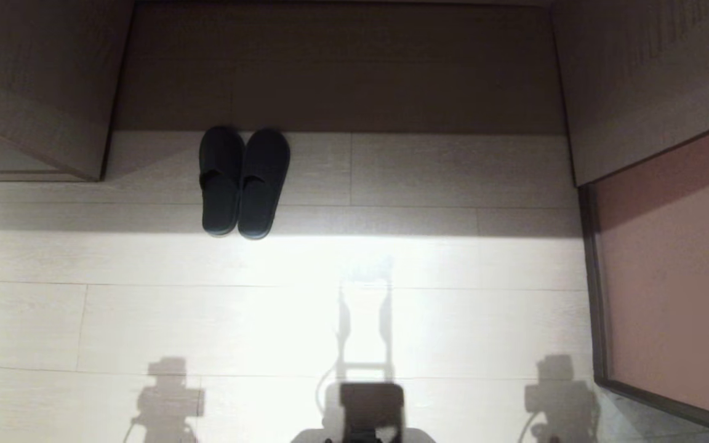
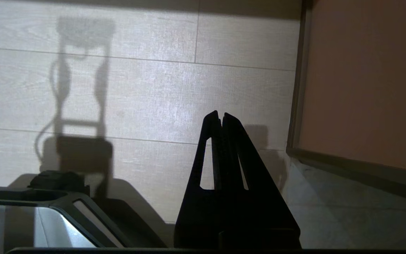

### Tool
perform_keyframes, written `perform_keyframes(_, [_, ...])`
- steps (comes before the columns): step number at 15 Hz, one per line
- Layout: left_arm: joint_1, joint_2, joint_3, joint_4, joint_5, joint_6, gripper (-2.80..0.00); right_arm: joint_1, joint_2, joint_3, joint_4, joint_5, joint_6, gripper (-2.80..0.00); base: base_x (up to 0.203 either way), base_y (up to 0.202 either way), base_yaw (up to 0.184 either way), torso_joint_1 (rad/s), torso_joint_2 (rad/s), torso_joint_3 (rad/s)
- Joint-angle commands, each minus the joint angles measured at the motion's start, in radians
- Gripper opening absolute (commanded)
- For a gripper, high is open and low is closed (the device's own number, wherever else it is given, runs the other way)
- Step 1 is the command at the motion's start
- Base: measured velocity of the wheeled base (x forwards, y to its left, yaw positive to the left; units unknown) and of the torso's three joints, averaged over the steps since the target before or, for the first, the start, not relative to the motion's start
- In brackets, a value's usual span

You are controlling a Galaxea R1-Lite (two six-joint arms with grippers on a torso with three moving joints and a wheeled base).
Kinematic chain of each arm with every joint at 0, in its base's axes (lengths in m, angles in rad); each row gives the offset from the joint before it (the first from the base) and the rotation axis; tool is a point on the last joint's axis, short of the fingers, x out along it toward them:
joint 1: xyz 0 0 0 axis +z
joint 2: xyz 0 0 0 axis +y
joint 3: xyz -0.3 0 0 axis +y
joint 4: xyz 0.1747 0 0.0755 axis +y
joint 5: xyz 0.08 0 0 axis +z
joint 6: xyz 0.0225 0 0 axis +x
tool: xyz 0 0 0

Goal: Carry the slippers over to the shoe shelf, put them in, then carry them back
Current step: Pick up the slippers on the floor

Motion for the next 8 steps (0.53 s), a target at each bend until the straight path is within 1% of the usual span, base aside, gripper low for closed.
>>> perform_keyframes(1, [0.000, 0.001, 0.000, 0.000, 0.000, 0.000, -2.80, 0.000, -0.001, 0.000, 0.000, 0.000, 0.000, -2.80, 0.000, 0.000, 0.000, 0.002, 0.00, -0.198])
perform_keyframes(8, [0.000, 0.001, 0.000, 0.000, 0.000, 0.000, -2.80, 0.000, -0.002, 0.000, 0.000, 0.000, 0.000, -2.80, 0.000, 0.000, 0.000, 0.002, 0.00, -0.198])
